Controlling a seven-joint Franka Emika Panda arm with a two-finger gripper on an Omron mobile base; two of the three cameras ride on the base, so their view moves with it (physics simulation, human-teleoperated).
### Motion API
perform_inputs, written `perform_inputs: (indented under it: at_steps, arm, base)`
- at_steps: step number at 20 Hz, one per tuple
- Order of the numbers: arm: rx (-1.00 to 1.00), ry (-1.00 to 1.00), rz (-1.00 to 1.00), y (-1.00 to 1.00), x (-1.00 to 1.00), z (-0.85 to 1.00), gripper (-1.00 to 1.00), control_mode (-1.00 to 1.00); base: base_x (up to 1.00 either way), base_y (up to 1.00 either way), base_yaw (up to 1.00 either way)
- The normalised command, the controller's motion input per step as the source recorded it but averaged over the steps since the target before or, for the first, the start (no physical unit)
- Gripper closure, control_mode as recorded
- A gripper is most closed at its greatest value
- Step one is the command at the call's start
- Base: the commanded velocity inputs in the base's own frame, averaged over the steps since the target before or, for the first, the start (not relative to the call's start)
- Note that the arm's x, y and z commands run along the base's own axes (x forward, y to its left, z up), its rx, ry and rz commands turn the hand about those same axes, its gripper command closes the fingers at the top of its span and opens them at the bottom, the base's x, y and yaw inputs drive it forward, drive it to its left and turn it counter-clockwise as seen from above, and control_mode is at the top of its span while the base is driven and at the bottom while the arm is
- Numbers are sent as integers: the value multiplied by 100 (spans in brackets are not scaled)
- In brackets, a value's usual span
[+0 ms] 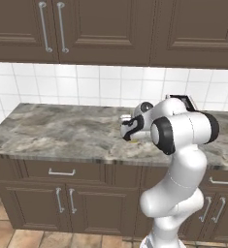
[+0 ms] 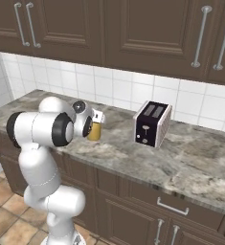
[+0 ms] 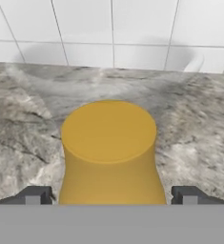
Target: Move the garlic and radish from the second highest shelf to the top shelf to make space. Then, place the pitcher from the counter on the cleared second highest shelf.
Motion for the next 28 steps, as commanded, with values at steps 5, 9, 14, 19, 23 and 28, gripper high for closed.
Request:
perform_inputs:
  at_steps: [5,9,14,19,23,28]
  arm:
    - [0,-5,4,0,-5,-3,100,-100]
    - [-3,-5,11,5,-75,16,100,-100]
    - [-6,-11,6,3,-99,59,100,-100]
    - [-3,-20,0,0,-74,100,100,-100]
    - [-8,0,3,0,-89,100,100,-100]
    - [-5,2,5,0,-84,100,100,-100]
  base:
    - [0,0,0]
    - [0,0,0]
    - [0,0,0]
    - [0,0,0]
    - [0,0,0]
    - [0,0,0]
